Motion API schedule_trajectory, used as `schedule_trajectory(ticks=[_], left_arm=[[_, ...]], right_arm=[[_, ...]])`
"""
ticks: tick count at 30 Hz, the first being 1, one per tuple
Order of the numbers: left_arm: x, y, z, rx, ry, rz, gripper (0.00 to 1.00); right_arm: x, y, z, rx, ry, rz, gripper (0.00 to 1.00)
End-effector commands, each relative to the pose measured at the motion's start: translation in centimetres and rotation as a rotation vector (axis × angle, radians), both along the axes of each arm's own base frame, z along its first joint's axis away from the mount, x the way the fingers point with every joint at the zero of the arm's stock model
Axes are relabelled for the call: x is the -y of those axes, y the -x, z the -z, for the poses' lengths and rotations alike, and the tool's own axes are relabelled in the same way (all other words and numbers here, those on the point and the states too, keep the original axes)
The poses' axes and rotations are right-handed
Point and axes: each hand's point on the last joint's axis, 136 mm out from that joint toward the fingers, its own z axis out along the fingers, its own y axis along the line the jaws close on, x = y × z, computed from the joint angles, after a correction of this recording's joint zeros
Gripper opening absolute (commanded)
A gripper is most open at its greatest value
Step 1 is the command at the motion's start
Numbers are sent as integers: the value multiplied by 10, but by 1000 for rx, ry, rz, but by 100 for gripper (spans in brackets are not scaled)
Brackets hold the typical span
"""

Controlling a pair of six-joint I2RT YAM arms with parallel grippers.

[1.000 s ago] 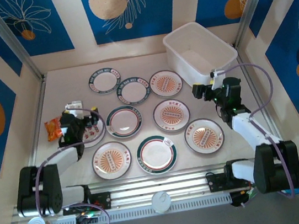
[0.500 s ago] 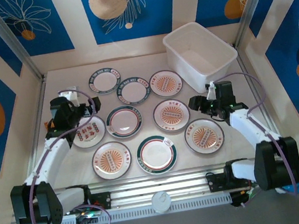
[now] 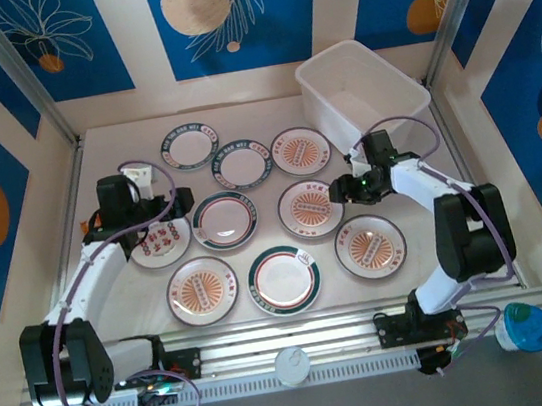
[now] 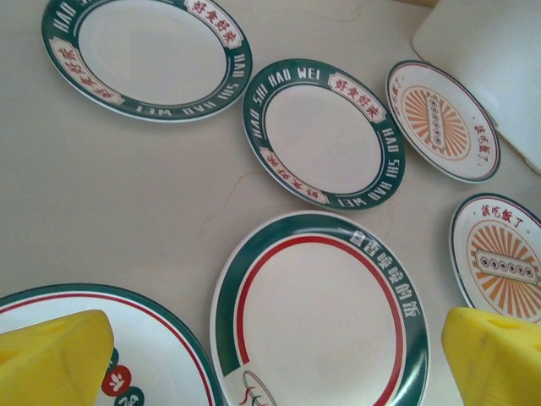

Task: Place the plates into the plastic bin on the countertop

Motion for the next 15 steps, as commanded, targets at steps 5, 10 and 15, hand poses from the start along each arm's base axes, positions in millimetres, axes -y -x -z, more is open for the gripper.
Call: schedule_trajectory(ticks=[5,10,15], left_arm=[[18,4,-2,-6,-1,82,100],[27,4,4,-25,-7,109,100],[32,3,4,-27,-16,119,100]], right_arm=[[5,-2,16,-70,88,-79,52],[5,-2,26,-95,96,-103,49],[6,-1,37,-119,105,-124,48]])
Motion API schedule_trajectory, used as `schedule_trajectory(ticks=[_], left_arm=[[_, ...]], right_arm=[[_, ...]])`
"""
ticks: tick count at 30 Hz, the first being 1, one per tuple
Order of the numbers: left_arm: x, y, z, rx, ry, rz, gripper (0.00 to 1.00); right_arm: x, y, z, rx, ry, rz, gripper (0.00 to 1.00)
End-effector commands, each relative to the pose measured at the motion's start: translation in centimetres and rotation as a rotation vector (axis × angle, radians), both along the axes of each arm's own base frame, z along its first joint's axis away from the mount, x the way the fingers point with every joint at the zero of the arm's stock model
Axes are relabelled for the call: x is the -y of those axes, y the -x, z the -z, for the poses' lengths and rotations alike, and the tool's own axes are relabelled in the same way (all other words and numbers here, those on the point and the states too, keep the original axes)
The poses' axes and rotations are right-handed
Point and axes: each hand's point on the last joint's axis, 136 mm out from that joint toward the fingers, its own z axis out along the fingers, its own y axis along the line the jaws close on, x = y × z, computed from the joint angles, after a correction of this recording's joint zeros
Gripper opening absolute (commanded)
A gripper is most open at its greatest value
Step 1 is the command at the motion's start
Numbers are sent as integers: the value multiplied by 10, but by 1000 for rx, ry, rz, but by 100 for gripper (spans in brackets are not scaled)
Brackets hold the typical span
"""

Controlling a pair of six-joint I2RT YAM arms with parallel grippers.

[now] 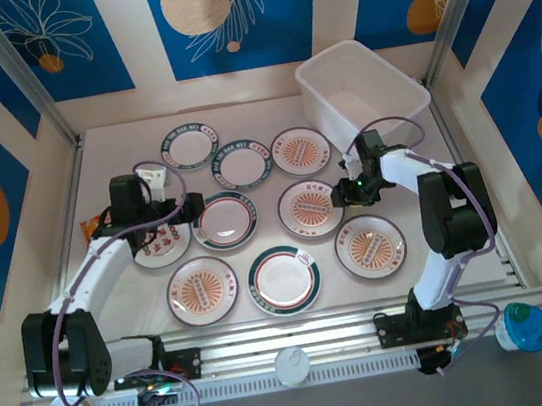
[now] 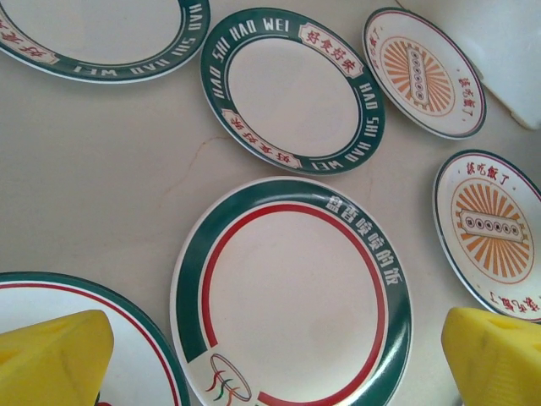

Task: Place the plates into the plastic bin on the countertop

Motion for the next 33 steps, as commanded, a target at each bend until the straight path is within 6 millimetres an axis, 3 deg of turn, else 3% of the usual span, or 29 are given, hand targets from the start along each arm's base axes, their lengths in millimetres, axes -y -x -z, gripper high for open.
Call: schedule_trajectory(ticks=[1,14,33], left_arm=[[9,-4,-13,28,0,36,100],[14,-6,-13,27,-11,32,100],[22,-5,-11,-5,1,42,100]], right_arm=[[-2,-1,1,-12,3,-39,48],[-17,-6,9,-19,-74,-79,39],[-17,-2,10,27,-78,-102,11]])
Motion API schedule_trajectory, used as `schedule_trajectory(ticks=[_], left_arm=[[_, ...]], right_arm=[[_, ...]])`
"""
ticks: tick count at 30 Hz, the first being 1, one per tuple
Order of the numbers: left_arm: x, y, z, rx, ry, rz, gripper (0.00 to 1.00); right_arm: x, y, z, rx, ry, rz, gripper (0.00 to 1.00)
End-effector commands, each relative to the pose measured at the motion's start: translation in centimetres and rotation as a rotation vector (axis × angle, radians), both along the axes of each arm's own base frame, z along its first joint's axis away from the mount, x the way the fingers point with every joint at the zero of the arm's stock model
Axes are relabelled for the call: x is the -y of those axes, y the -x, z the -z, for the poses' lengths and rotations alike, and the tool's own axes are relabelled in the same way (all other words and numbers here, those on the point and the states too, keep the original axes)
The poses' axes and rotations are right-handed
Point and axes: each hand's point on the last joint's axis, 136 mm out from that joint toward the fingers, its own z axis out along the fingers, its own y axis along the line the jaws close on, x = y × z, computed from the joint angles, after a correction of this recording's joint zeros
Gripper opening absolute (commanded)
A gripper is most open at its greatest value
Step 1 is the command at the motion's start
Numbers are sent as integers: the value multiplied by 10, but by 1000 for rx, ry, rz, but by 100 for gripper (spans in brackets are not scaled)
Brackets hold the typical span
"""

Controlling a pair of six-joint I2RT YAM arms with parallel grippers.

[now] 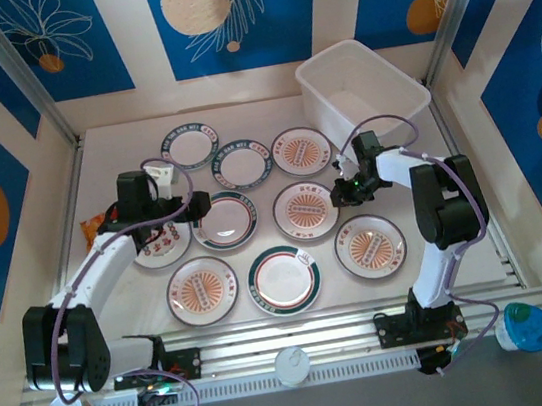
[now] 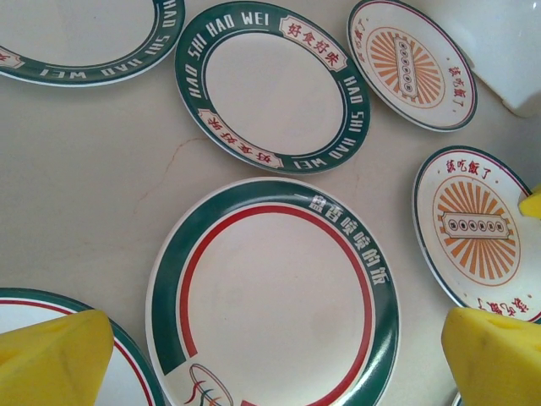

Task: Place the plates into the plastic bin on the countertop

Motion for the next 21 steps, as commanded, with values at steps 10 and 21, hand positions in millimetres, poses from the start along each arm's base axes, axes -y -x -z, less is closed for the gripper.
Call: schedule_trajectory(ticks=[10,21], left_arm=[[30,-4,-12,-73,68,64,100],[80,-13,-12,-187,204,156,100]], right_arm=[[-7,10,-27,42,-63,-6,3],[-24,18,-64,51,-253,-3,0]])
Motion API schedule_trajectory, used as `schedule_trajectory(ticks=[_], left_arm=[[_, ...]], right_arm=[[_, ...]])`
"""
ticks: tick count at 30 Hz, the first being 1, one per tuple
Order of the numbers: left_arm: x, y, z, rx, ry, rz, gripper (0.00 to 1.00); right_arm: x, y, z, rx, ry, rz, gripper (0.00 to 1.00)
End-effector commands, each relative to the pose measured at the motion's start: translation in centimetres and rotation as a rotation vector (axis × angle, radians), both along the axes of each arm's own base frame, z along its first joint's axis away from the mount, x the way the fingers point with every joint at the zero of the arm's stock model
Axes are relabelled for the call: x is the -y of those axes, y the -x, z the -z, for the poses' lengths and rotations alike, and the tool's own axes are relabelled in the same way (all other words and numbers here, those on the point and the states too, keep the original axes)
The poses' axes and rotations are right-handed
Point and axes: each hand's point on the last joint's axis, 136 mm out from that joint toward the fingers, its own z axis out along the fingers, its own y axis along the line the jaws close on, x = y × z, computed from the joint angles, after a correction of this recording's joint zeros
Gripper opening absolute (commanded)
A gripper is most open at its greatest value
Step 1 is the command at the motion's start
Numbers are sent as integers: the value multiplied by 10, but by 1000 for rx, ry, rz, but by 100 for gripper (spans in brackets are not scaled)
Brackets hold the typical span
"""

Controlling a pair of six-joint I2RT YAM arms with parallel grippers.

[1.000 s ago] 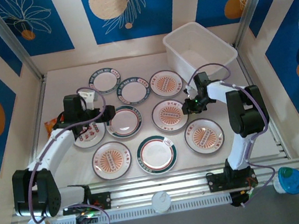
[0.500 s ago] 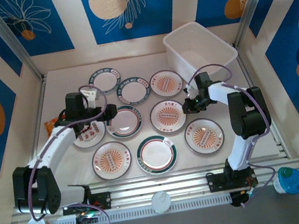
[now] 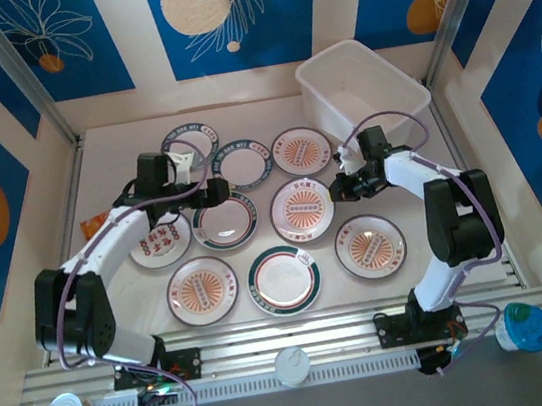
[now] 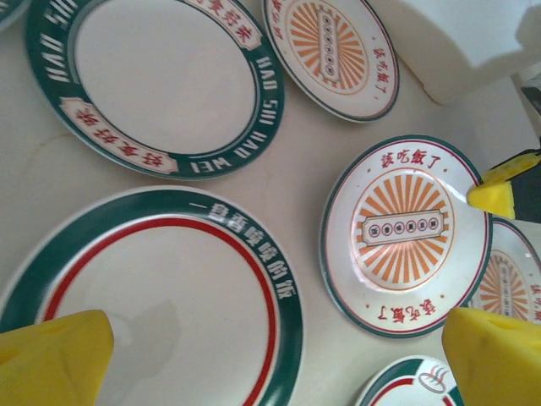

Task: Place the plates into the plastic bin on the countertop

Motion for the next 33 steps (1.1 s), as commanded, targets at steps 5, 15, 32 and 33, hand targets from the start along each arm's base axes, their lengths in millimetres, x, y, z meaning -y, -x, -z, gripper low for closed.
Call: schedule_trajectory(ticks=[5,15,32,33], left_arm=[[37,-4,-5,-48,96,59,100],[67,-8,15,-143,123,113,100],[128,3,3,-189,229,285,87],[130,4,2,-191,238,293,85]], right_arm=[[-9,8,-30,-28,-181,19,0],[-6,4,-52,-5,-258,39,0],[-12,2,-113,104,-352,5,0],[-12,2,-114,105,-350,6,0]])
